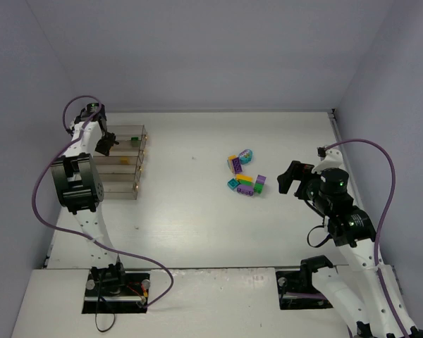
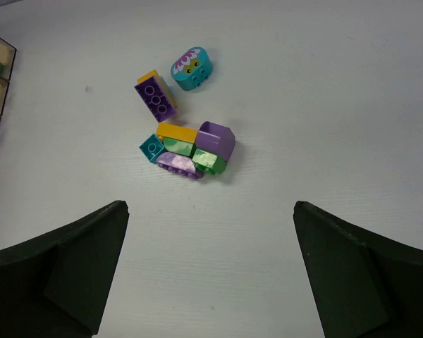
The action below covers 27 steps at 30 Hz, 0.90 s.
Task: Sort the legos into containers by color
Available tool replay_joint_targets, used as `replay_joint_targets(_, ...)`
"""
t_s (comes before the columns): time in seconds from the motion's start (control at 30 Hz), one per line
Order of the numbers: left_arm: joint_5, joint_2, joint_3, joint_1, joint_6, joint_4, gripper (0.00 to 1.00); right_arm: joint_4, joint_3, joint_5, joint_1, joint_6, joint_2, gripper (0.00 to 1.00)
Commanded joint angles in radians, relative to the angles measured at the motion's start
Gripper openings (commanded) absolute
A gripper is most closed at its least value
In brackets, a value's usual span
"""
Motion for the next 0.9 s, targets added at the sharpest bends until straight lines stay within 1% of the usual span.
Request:
replay_joint_targets(0.0,-0.015,-0.039,0.006,0.002,-0.053,0.014,0.29,0.061,0.013,0.025,-0.008,-0.007,0.014,1.0)
replay_joint_targets(0.17,-0.015,-0.041,0.011,0.002,-0.051,0.014,0.43,0.062,0.008,0.025,-0.008,-0.008,0.018,1.0)
replay_joint_targets(0.2,-0.013,-0.045,0.009,0.002,-0.051,0.017,0.44,0.062,0.008,0.025,-0.008,-0.01,0.021,1.0)
replay_joint_targets(0.23,-0.013,-0.048,0.004,0.002,-0.05,0.02,0.49,0.062,0.011,0.025,-0.008,-0.01,0.021,1.0)
replay_joint_targets(0.4,0.018,-0.082,-0.019,-0.001,-0.035,0.036,0.52,0.062,0.013,0.027,-0.008,-0.011,0.023,1.0)
replay_joint_targets(0.5,0.001,-0.142,-0.031,-0.021,0.033,0.06,0.52,0.062,0.013,0.028,-0.008,-0.013,0.02,1.0)
replay_joint_targets(0.53,-0.01,-0.16,-0.032,-0.05,0.103,0.068,0.52,0.061,0.013,0.03,-0.008,-0.013,0.02,1.0)
replay_joint_targets(0.6,-0.042,-0.211,-0.028,-0.09,0.177,0.088,0.52,0.064,0.016,0.03,-0.006,-0.017,0.023,1.0)
replay_joint_targets(0.63,-0.048,-0.231,-0.034,-0.14,0.276,0.105,0.51,0.064,0.016,0.03,-0.008,-0.016,0.024,1.0)
replay_joint_targets(0.67,-0.061,-0.269,-0.042,-0.182,0.322,0.123,0.49,0.064,0.019,0.03,-0.008,-0.017,0.026,1.0)
replay_joint_targets(0.7,-0.067,-0.289,-0.066,-0.222,0.431,0.166,0.48,0.065,0.019,0.028,-0.008,-0.016,0.028,1.0)
replay_joint_targets(0.73,-0.056,-0.329,-0.11,-0.298,0.494,0.222,0.44,0.067,0.022,0.027,-0.008,-0.016,0.031,1.0)
replay_joint_targets(0.77,-0.044,-0.346,-0.111,-0.338,0.54,0.244,0.44,0.067,0.022,0.027,-0.008,-0.017,0.031,1.0)
replay_joint_targets(0.8,-0.023,-0.361,-0.162,-0.377,0.582,0.273,0.43,0.068,0.022,0.025,-0.006,-0.017,0.032,1.0)
replay_joint_targets(0.83,0.06,-0.374,-0.19,-0.41,0.657,0.298,0.43,0.067,0.023,0.024,-0.009,-0.017,0.034,1.0)
replay_joint_targets(0.87,0.111,-0.39,-0.218,-0.473,0.679,0.319,0.42,0.068,0.025,0.018,-0.008,-0.016,0.034,1.0)
